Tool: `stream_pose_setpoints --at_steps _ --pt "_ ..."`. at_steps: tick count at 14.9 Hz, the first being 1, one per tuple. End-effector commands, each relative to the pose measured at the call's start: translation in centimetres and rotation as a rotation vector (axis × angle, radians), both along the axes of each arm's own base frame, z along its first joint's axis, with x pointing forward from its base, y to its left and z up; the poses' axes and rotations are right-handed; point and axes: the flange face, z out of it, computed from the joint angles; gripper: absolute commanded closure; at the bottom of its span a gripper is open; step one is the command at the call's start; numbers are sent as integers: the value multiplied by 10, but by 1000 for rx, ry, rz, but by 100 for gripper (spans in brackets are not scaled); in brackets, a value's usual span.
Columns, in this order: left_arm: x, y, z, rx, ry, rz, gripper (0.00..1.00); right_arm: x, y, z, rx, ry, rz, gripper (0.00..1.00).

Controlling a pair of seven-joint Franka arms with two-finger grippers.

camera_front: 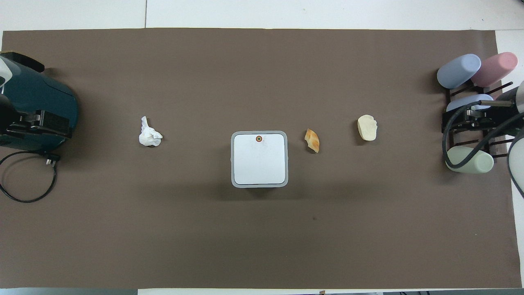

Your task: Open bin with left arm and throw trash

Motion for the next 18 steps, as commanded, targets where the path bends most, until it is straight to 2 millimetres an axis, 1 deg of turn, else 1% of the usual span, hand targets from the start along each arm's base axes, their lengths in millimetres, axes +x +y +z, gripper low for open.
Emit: stream_pose_setpoints --at_steps 1,4,10,11,13,14,15,16,17,18 --pt "-6 -1 2 27 -12 1 0 -6 -1 1 -6 15 17 0" --pt "-10 2 3 27 0 -4 0 -4 2 -2 -3 -4 50 0" --pt "-15 -10 -4 20 4 -8 0 -8 3 -7 -2 6 47 0" --pt "-15 -21 -2 20 -10 -8 0 -8 2 -7 -2 7 47 0" --pt "-14 -28 -4 19 -26 40 0 -8 4 -7 -2 7 50 0" --pt "-14 -36 -3 18 -34 30 0 -9 3 -7 -1 5 49 0" --pt "-14 -40 -4 12 -35 27 8 -9 5 -7 14 3 47 0" --pt "-14 -52 -7 -1 -34 18 18 -8 5 -6 21 2 47 0" --pt "-14 -69 -9 -5 -44 29 35 -8 5 -6 21 2 47 0" --pt "-11 -82 -15 -6 -48 55 66 -8 5 -6 21 0 45 0"
